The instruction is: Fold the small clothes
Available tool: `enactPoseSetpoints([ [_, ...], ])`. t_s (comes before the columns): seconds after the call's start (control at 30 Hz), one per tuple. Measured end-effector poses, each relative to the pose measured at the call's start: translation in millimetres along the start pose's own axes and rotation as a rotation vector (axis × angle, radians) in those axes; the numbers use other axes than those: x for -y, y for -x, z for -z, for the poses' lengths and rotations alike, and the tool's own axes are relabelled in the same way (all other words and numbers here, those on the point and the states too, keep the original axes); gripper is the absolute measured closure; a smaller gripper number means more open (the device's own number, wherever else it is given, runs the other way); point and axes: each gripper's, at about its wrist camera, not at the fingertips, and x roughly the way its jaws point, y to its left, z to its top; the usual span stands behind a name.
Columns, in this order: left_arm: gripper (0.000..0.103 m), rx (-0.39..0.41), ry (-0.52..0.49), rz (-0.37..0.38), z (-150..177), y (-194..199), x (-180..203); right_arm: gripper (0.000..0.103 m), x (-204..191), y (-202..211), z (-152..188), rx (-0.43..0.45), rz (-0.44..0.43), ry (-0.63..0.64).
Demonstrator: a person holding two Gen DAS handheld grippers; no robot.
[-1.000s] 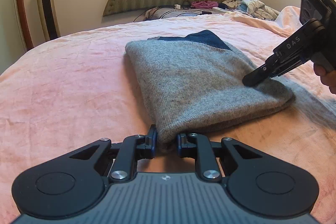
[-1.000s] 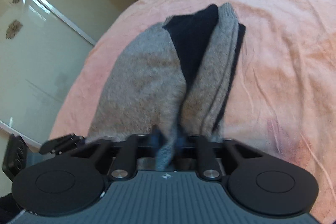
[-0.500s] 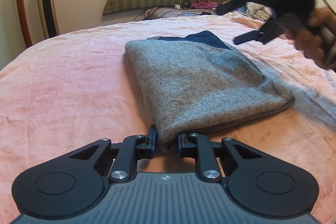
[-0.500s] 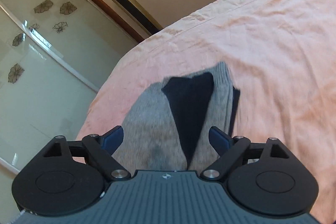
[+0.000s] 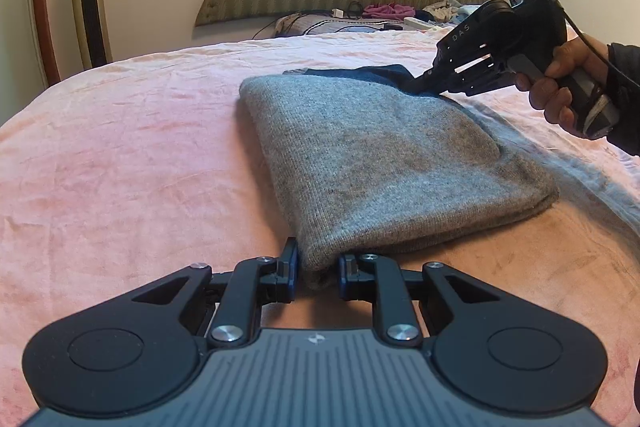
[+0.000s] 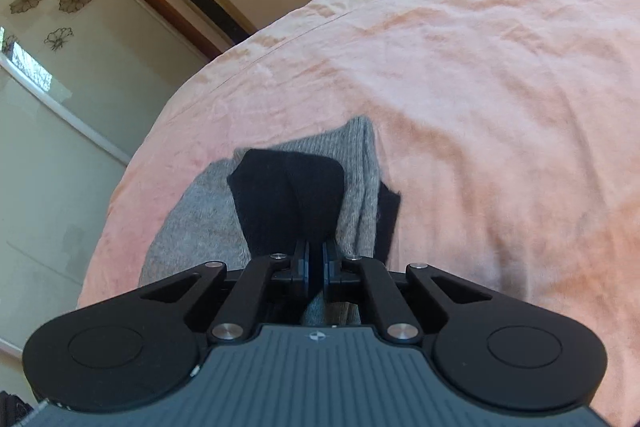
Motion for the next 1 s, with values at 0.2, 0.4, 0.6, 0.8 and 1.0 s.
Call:
enactPoseSetpoints([
  [0.2, 0.085, 0.000, -0.005, -0.004, 0.3, -0.6, 1.0, 0.030, -0.8, -3.8, -18.9, 0.045, -0.063, -0.130],
  [0.4, 0.085, 0.001, 0.000, 0.000, 0.5, -0.7, 0.8, 0.092, -26.4, -14.1, -22.6, 0.074, -0.024, 0.016],
  [0.6, 0.084, 0.005, 0.007, 0.008, 1.6, 0.5, -1.4, 0.093, 8.2, -11.1, -6.2, 0.071, 0.025, -0.066],
  [0.8, 0.073, -0.006, 0.173, 0.168, 6.4, 32.1, -32.4, 0.000, -3.6, 51.8, 39.9, 0.126, -0.044, -0.126],
  [1.0, 0.028, 0.007, 0.590, 0.313, 2.6, 22.5, -93.1, 0.004, -13.5, 73.9, 108.5, -0.022, -0.039, -0.034],
])
